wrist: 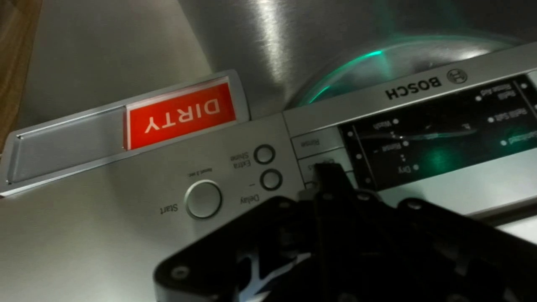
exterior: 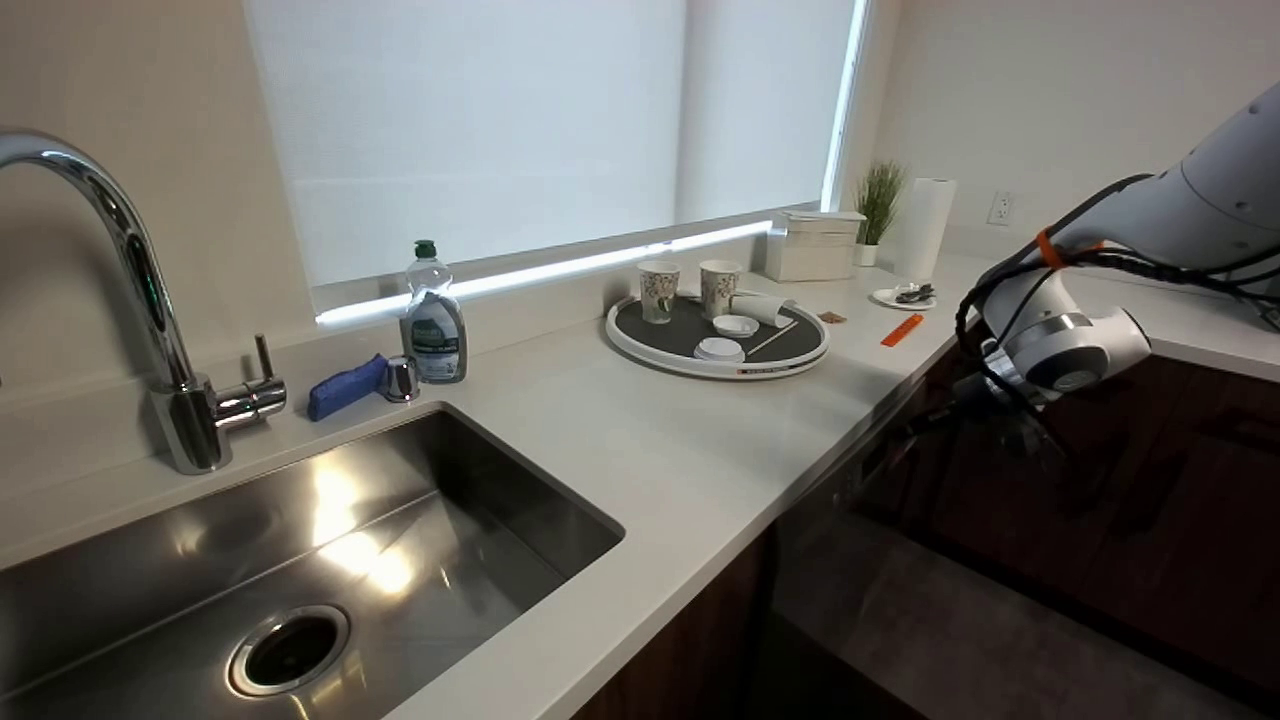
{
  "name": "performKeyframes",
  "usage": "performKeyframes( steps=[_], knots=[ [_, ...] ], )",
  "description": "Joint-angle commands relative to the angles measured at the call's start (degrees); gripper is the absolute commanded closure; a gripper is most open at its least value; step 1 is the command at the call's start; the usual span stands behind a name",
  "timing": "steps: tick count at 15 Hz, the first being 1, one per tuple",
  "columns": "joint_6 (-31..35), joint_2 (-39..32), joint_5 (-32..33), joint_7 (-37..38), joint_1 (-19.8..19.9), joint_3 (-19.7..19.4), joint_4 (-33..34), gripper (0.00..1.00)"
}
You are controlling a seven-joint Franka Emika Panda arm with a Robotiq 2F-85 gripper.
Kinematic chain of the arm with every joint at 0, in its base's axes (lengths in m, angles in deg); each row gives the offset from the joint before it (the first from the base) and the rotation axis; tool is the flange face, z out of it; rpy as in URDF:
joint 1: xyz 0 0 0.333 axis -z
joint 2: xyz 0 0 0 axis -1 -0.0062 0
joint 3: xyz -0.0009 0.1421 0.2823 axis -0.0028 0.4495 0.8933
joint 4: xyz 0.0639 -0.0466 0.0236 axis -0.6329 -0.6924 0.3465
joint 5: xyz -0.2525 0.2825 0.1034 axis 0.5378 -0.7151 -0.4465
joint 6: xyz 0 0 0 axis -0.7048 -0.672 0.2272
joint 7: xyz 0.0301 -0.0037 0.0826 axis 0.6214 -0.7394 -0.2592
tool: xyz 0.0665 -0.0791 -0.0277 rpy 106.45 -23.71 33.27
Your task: Press a button on the right side of the dish washing machine
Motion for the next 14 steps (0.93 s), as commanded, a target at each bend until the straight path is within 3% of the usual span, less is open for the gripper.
performKeyframes(
  steps=[1,7,14],
  knots=[
    [-0.4,-0.5,-0.2,1.0,-1.1,-1.3,1.5,1.00],
    [3.2,1.2,9.5,7.2,-3.8,-5.2,-2.5,1.00],
    [3.9,1.3,13.6,9.0,-1.8,-4.4,-1.7,1.00]
  ],
)
